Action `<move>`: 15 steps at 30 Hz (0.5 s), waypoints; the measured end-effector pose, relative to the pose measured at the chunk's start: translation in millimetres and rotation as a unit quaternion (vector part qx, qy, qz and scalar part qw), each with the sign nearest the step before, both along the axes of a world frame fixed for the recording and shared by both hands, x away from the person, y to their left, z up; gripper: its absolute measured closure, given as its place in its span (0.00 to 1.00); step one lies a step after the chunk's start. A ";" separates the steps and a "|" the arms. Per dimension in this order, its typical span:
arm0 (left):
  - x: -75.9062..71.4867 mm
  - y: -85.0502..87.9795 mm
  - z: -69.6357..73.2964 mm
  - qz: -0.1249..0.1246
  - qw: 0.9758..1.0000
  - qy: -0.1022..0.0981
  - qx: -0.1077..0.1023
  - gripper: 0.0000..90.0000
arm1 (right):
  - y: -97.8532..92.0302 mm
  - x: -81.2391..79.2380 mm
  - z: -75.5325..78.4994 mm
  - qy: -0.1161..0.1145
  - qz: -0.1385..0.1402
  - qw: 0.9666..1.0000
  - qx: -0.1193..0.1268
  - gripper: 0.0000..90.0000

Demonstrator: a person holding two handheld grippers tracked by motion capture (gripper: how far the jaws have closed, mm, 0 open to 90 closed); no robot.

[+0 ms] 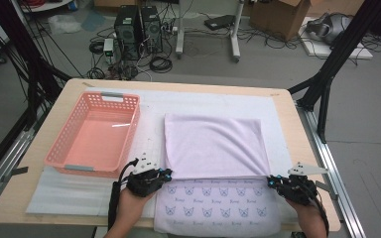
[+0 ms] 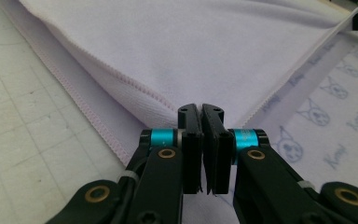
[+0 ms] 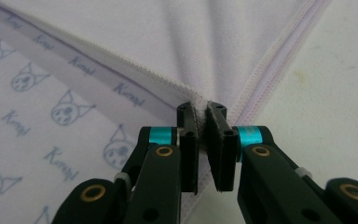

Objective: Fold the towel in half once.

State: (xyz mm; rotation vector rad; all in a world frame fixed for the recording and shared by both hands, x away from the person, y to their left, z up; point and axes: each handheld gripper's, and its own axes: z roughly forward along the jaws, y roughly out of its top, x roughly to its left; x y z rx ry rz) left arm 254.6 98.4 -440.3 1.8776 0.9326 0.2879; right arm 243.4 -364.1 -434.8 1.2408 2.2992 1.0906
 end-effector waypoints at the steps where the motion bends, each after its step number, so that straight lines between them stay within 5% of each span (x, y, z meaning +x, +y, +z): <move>1: -3.0 1.6 0.7 -0.001 1.000 0.000 -0.005 0.95 | 0.2 -2.9 0.5 -0.001 0.001 1.000 0.001 0.93; 15: -64.8 10.0 4.7 -0.011 1.000 -0.008 -0.023 0.95 | 1.8 -63.7 8.8 -0.018 0.004 1.000 0.005 0.93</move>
